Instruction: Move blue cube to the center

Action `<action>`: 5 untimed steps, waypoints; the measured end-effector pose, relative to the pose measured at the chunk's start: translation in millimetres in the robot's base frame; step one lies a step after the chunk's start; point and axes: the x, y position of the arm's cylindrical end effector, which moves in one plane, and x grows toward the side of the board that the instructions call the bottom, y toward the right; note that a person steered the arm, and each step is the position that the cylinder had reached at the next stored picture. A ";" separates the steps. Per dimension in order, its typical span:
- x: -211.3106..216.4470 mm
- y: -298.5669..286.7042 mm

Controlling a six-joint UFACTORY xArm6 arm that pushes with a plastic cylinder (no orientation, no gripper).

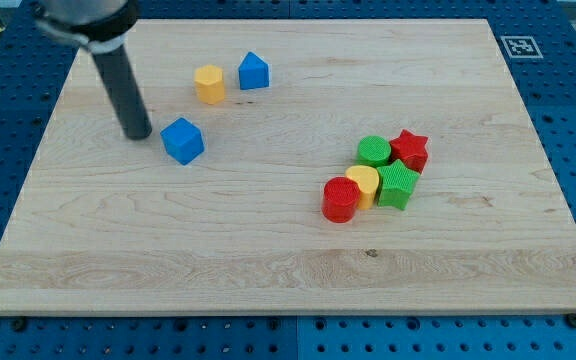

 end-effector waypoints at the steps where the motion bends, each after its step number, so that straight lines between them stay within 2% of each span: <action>1: 32.3 81.0; 2: 29.7 140.2; 3: 28.8 64.6; 4: 12.2 23.1; 5: -10.1 78.6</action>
